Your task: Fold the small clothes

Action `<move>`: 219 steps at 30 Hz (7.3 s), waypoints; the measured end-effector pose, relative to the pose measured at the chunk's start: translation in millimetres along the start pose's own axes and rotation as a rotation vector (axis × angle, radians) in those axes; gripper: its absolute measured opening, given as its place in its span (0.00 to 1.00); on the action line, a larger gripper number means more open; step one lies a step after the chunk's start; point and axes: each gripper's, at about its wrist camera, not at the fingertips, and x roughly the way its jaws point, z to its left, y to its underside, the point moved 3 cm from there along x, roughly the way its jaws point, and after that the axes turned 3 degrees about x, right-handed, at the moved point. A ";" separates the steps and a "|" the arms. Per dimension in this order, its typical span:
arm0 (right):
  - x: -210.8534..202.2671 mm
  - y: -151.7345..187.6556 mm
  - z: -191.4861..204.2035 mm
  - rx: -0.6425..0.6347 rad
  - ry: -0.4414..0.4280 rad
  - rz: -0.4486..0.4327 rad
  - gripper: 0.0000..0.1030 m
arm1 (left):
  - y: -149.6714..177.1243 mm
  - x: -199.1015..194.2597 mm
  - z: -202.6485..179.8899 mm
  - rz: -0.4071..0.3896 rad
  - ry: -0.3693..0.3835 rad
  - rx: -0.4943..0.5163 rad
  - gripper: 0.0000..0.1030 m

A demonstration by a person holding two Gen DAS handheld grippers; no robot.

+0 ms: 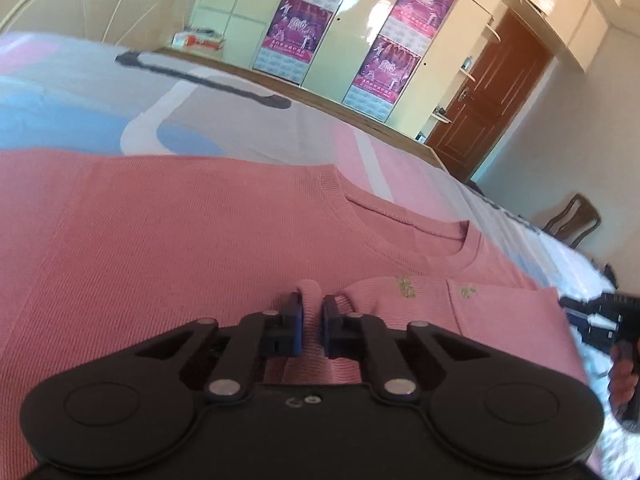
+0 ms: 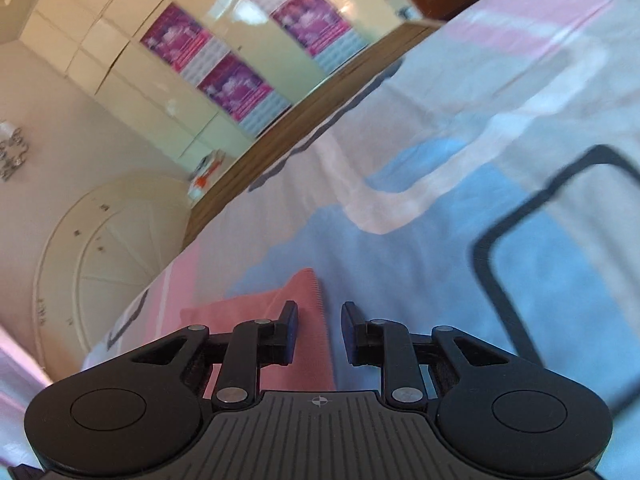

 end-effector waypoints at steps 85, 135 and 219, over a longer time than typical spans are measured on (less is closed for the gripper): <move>-35.6 114.5 61.6 -0.687 0.327 0.034 0.00 | 15.8 -20.3 -91.1 -0.015 -0.119 0.308 0.49; -32.9 145.8 129.8 -0.638 0.317 -0.059 0.58 | 34.8 -206.9 187.4 -0.130 -0.457 -0.196 0.54; -6.8 201.5 166.8 -0.332 0.031 0.155 0.46 | 76.4 -147.8 94.8 -0.012 -0.205 0.066 0.66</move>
